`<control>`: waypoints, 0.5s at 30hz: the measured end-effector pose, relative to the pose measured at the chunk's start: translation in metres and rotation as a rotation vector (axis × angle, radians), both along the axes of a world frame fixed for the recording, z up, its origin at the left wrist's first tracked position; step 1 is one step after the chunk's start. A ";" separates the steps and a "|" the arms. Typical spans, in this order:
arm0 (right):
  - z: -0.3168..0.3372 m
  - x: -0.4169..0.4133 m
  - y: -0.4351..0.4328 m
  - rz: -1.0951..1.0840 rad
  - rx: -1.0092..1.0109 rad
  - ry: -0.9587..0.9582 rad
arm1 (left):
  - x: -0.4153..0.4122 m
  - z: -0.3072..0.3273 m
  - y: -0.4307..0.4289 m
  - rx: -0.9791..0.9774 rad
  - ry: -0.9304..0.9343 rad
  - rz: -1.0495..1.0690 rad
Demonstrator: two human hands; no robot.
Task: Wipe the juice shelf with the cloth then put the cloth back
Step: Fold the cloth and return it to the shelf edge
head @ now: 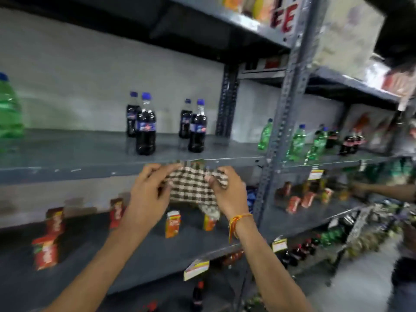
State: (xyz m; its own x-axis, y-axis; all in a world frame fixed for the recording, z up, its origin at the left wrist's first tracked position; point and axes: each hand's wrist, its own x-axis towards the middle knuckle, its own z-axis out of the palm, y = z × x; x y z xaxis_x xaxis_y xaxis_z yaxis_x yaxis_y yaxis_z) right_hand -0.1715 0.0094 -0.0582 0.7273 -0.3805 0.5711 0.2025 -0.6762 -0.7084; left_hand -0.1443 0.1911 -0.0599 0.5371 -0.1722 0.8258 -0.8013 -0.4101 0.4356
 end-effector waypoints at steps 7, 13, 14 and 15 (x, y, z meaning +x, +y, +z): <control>0.068 0.057 -0.102 -0.239 -0.021 -0.074 | 0.044 0.066 -0.135 0.044 0.022 -0.041; 0.086 0.143 -0.162 -0.253 -0.060 0.036 | 0.106 0.084 -0.196 0.082 0.239 -0.021; 0.085 0.158 -0.171 -0.252 -0.085 0.079 | 0.119 0.081 -0.204 0.105 0.302 0.003; 0.084 0.171 -0.176 -0.258 -0.110 0.124 | 0.132 0.076 -0.211 0.130 0.344 0.049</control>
State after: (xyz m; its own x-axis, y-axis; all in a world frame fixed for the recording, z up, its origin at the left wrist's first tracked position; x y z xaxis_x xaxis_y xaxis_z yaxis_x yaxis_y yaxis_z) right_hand -0.0001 -0.1671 0.0259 0.6817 -0.5023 0.5320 -0.0692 -0.7681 -0.6366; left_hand -0.0120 -0.0200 0.0158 0.7895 -0.2314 0.5684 -0.5952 -0.5142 0.6175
